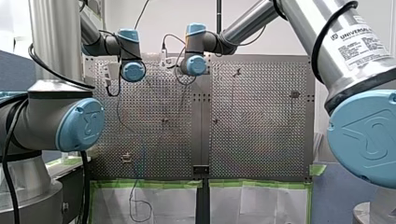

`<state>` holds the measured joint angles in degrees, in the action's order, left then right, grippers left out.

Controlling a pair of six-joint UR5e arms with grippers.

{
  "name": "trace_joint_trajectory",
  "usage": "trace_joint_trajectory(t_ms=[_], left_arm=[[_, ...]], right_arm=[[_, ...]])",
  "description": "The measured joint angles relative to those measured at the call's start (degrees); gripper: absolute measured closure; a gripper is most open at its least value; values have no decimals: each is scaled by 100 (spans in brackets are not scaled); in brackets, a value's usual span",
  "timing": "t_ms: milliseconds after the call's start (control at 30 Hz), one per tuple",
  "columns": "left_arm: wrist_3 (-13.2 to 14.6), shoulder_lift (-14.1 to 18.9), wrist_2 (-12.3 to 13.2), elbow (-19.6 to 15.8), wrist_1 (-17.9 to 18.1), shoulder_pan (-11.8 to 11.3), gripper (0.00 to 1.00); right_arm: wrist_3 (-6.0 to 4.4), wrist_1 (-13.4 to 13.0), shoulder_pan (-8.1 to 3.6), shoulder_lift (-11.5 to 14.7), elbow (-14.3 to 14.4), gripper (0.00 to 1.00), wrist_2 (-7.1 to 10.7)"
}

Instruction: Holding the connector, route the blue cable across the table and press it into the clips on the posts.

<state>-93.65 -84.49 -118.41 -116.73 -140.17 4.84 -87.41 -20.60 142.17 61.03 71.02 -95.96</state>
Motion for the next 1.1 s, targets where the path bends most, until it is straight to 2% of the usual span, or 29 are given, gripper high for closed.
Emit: trace_joint_trajectory(t_ms=[233,367,567,800,1100], left_arm=[[-55,-60,345,3,102,-343,100],[-117,-190,562,18,250,-537,100],[-229,-356,856,50,437,-633,100],[-366,-387,1175,102,616,-725,100],[-388,-584,1269,184,693,-875,100]], right_arm=[[-14,21,-2,-305,-190,100,6],[-15,22,-4,-395,-273,100,6],[-15,24,-8,-486,-409,100,23],[-15,35,-7,-624,-598,100,64],[-15,180,24,-868,-893,100,58]])
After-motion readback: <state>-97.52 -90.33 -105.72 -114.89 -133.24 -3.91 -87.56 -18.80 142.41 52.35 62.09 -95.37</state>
